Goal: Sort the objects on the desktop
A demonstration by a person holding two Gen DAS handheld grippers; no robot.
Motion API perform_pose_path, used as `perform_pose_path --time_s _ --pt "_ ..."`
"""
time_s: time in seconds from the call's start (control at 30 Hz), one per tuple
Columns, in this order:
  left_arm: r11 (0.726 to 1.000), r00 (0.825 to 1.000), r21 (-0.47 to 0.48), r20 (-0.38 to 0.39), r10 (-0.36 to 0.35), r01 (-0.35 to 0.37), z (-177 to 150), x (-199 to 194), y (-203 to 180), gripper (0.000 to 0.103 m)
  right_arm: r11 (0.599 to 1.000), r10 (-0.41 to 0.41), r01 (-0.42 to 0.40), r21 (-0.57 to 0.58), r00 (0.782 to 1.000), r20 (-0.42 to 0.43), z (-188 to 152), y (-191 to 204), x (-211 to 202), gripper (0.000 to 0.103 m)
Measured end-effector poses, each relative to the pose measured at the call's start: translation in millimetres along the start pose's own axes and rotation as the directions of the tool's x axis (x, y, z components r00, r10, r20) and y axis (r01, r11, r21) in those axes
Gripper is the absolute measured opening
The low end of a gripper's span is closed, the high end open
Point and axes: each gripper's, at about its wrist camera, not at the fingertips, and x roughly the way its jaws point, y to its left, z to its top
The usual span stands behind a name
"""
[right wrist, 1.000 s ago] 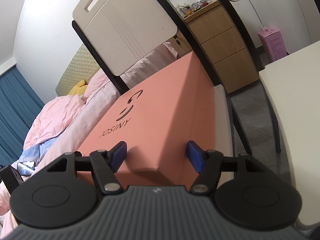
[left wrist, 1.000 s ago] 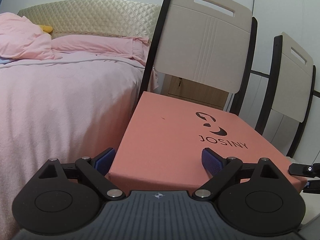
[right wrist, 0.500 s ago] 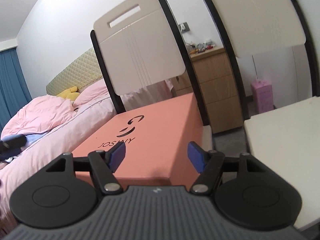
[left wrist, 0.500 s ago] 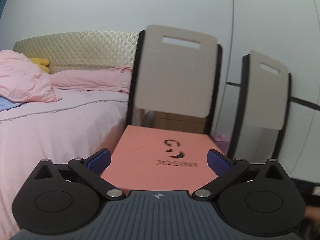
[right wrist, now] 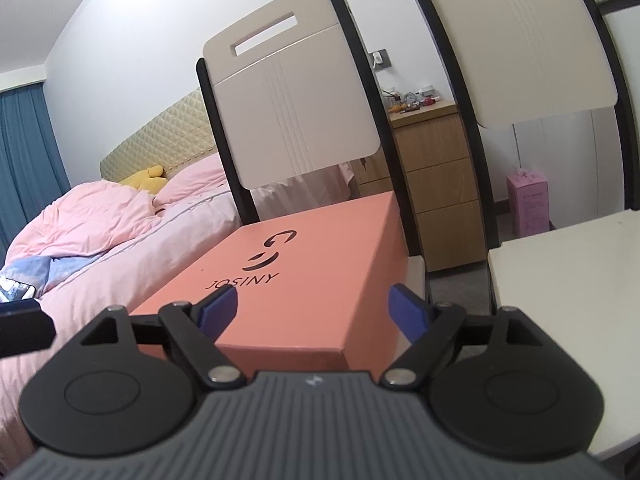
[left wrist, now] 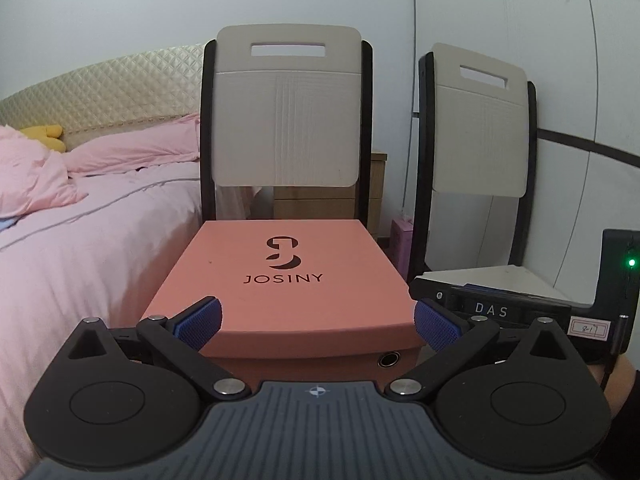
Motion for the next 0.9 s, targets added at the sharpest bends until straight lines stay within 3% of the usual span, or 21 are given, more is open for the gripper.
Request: perform_pose_path --time_s 0.47,0.77,0.9 --pt "0.997 0.998 -0.053 -0.012 0.06 -0.061 5.3 -2.0 7.2 0.103 0.997 0.009 -0.008 0.072 1.0 -0.002 -2.0 -6.3 -5.3 0.086" --pt "0.994 0.996 -0.06 -0.008 0.087 -0.087 3.0 9.1 19.6 0.103 0.998 -0.015 0.015 0.054 1.0 0.011 -2.7 -3.1 -8.8 0.087" --pt "0.991 0.993 -0.068 0.024 0.115 -0.113 -2.4 20.0 32.1 0.103 0.999 -0.034 0.033 0.032 0.999 0.039 -2.7 1.6 -13.1 0.093"
